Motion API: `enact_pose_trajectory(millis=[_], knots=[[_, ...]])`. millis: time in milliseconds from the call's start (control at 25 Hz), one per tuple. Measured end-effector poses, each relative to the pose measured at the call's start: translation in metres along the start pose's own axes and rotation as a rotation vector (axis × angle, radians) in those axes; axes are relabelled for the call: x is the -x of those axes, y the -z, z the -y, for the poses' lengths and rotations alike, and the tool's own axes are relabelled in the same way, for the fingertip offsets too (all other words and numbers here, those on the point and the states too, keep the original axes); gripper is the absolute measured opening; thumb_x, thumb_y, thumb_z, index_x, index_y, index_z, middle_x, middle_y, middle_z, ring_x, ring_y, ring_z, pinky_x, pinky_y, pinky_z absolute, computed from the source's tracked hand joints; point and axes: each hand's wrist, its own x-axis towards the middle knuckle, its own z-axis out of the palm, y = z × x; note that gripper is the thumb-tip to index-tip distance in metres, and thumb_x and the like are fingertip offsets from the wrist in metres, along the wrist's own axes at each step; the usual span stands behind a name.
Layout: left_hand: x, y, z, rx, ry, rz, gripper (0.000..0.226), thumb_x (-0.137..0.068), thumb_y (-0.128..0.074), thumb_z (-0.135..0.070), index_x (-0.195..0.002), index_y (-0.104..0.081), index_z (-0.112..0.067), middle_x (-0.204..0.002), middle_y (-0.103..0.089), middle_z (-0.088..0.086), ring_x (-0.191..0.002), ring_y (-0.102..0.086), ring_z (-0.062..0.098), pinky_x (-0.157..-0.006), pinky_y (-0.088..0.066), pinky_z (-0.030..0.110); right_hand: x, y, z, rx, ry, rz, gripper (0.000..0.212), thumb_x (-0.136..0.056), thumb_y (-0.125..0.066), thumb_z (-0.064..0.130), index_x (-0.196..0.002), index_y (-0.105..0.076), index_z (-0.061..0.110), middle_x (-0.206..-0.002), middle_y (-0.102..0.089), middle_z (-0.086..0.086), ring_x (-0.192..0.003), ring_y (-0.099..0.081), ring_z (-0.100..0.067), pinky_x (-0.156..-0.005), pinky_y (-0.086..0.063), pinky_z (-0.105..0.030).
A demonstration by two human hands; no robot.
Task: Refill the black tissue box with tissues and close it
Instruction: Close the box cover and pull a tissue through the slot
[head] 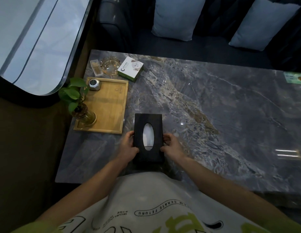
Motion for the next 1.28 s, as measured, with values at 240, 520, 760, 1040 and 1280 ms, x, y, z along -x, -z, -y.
enact_pose_trajectory(millis=[240, 520, 760, 1040, 1280], knots=[[-0.006, 0.004, 0.016, -0.212, -0.06, -0.038, 0.056, -0.082, -0.064, 0.012, -0.132, -0.042, 0.0, -0.126, -0.055, 0.009, -0.12, -0.052, 0.018, -0.098, -0.044, 0.023, 0.007, -0.004, -0.002, 0.075, 0.031, 0.046, 0.042, -0.085, -0.066, -0.003, -0.116, -0.045, 0.017, -0.105, -0.058, 0.007, -0.115, -0.059, -0.024, -0.088, -0.054, -0.026], [-0.014, 0.013, 0.018, -0.263, 0.016, 0.002, 0.052, -0.082, -0.067, 0.007, -0.128, -0.046, 0.0, -0.126, -0.057, 0.015, -0.111, -0.054, 0.016, -0.094, -0.042, 0.022, -0.003, -0.025, 0.011, 0.547, 0.256, -0.102, 0.03, -0.088, -0.069, 0.027, -0.118, -0.069, 0.023, -0.141, -0.037, -0.011, -0.129, -0.045, -0.027, -0.107, -0.041, -0.033], [-0.016, 0.015, 0.021, -0.224, 0.033, 0.036, 0.053, -0.082, -0.066, 0.009, -0.129, -0.045, -0.001, -0.115, -0.055, 0.005, -0.102, -0.055, 0.009, -0.071, -0.047, 0.001, -0.012, -0.044, 0.024, 0.81, 0.141, -0.143, 0.049, -0.094, -0.057, 0.039, -0.141, -0.045, 0.036, -0.161, -0.006, -0.012, -0.141, -0.026, -0.036, -0.108, -0.038, -0.046], [-0.024, 0.024, 0.022, -0.273, 0.042, 0.084, 0.049, -0.078, -0.071, 0.006, -0.12, -0.048, -0.003, -0.12, -0.059, 0.017, -0.111, -0.06, 0.024, -0.096, -0.052, 0.037, -0.018, -0.063, 0.038, 0.959, 0.035, -0.143, 0.053, -0.093, -0.058, 0.036, -0.142, -0.039, 0.031, -0.161, 0.016, -0.016, -0.143, -0.021, -0.041, -0.106, -0.04, -0.05], [-0.025, 0.023, 0.024, -0.325, 0.018, 0.083, 0.052, -0.078, -0.072, 0.002, -0.123, -0.046, 0.001, -0.125, -0.056, 0.021, -0.115, -0.058, 0.031, -0.097, -0.05, 0.05, -0.022, -0.072, 0.03, 0.964, 0.004, -0.246, 0.036, -0.093, -0.058, 0.036, -0.128, -0.058, 0.026, -0.163, 0.008, -0.009, -0.143, -0.023, -0.037, -0.106, -0.04, -0.05]])
